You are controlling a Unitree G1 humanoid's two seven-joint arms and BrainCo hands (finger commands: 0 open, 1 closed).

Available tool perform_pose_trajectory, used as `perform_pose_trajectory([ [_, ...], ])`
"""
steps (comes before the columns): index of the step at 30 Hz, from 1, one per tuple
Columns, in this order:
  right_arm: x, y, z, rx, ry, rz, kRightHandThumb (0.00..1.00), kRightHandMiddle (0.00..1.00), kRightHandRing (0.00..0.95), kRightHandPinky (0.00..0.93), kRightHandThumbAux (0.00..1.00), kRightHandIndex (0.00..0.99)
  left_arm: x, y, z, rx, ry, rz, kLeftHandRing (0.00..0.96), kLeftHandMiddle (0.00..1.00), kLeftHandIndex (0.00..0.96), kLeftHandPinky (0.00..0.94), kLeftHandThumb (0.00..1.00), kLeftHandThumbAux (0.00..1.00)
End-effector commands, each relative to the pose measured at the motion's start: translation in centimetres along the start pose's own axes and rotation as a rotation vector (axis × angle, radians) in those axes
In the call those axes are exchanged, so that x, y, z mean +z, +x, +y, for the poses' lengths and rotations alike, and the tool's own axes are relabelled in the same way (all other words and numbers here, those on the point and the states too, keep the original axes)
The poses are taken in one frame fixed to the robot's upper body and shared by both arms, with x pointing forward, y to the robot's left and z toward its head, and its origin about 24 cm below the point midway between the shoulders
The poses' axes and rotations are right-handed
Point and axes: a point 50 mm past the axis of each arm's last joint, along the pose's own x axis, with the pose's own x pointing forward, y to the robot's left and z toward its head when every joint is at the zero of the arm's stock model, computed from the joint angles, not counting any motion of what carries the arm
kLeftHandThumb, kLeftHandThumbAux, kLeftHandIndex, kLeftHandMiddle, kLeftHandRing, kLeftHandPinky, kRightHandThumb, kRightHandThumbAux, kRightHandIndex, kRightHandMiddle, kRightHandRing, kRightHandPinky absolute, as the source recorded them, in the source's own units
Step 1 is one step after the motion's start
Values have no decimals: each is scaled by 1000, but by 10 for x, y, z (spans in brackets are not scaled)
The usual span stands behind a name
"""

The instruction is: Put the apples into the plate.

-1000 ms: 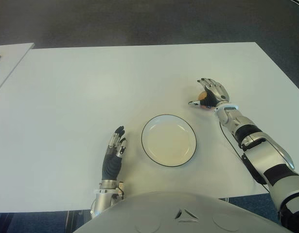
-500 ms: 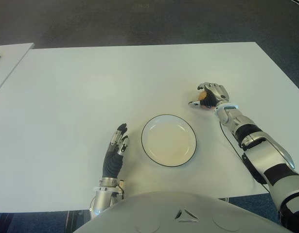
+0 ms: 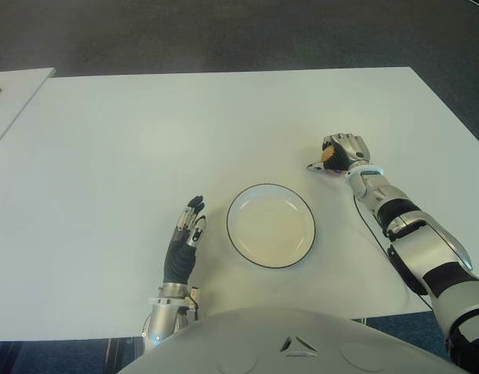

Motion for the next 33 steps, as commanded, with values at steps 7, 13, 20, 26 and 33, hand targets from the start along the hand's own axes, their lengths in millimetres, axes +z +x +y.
perform_pose_trajectory([
  [7, -17, -35, 50, 193, 15, 111, 714, 769, 739, 752, 715, 442, 1, 0, -3, -31, -54, 15, 0, 0, 0, 0, 21, 272],
  [13, -17, -34, 49, 172, 38, 119, 716, 806, 776, 790, 716, 442, 6, -1, -4, -46, -77, 11, 0, 0, 0, 0, 23, 282],
  [20, -16, -33, 47, 151, 58, 127, 716, 850, 816, 822, 715, 441, 8, -1, -3, -55, -55, 5, 0, 0, 0, 0, 21, 284],
  [26, -16, -31, 44, 140, 66, 132, 717, 871, 834, 837, 715, 440, 10, 0, -3, -66, -42, -7, 0, 0, 0, 0, 11, 285],
  [33, -15, -28, 41, 134, 78, 134, 718, 887, 850, 850, 714, 440, 12, 0, -2, -67, -24, -9, 0, 0, 0, 0, 1, 283],
])
